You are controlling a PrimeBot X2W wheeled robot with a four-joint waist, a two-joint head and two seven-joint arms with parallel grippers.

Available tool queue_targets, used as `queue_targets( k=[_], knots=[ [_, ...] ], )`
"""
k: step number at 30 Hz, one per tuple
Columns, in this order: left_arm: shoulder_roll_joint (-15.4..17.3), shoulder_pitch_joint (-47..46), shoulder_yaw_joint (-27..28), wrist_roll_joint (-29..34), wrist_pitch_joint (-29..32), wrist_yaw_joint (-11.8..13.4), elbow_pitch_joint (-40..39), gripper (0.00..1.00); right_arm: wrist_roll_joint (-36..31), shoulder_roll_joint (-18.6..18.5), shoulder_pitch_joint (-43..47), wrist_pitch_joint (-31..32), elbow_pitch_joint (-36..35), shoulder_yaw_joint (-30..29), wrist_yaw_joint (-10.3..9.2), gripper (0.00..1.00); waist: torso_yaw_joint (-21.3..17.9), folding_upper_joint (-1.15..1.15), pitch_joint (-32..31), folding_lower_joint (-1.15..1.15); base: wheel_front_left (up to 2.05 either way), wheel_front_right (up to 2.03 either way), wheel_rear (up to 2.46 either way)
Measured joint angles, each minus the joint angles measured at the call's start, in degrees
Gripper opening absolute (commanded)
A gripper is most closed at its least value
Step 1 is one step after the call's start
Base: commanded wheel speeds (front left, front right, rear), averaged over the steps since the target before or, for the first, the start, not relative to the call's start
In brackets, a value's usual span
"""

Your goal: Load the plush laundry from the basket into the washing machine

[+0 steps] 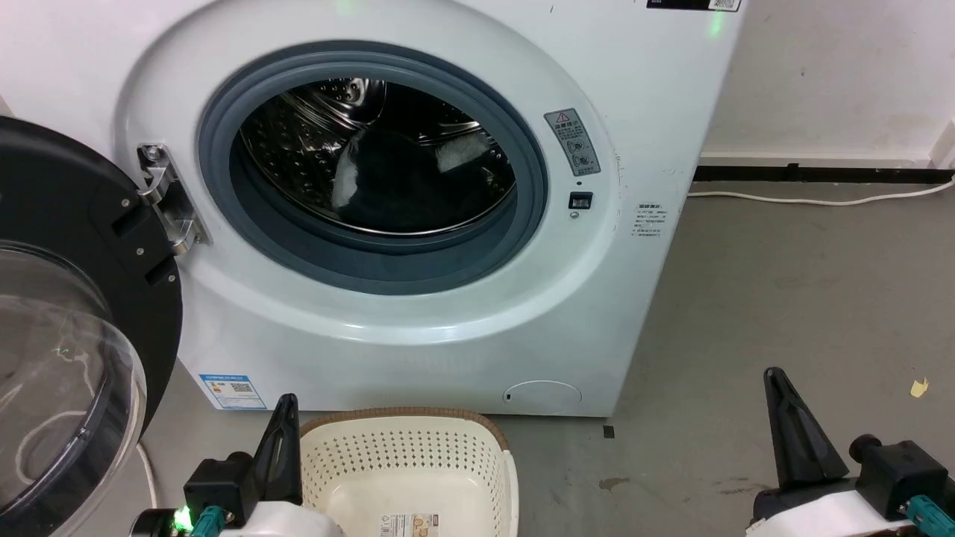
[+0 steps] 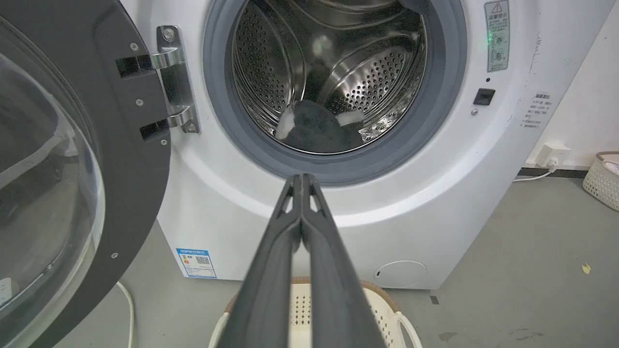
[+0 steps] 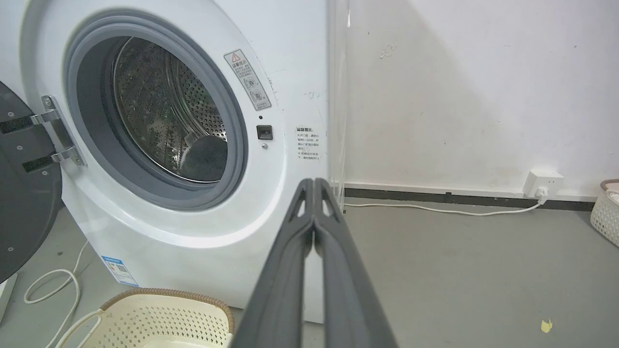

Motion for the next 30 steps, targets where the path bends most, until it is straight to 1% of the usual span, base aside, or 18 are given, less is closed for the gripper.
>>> queue_targets(
  k=[30],
  knots=[
    [0.0, -0.32, 0.21, 1.66, 3.27, -0.01, -1.81, 0.0, -1.64, 0.0, -0.51, 3.48, 0.01, 0.36, 0.0, 0.0, 0.46, 0.0, -0.05, 0.0, 0.0, 0.0, 0.0]
  ],
)
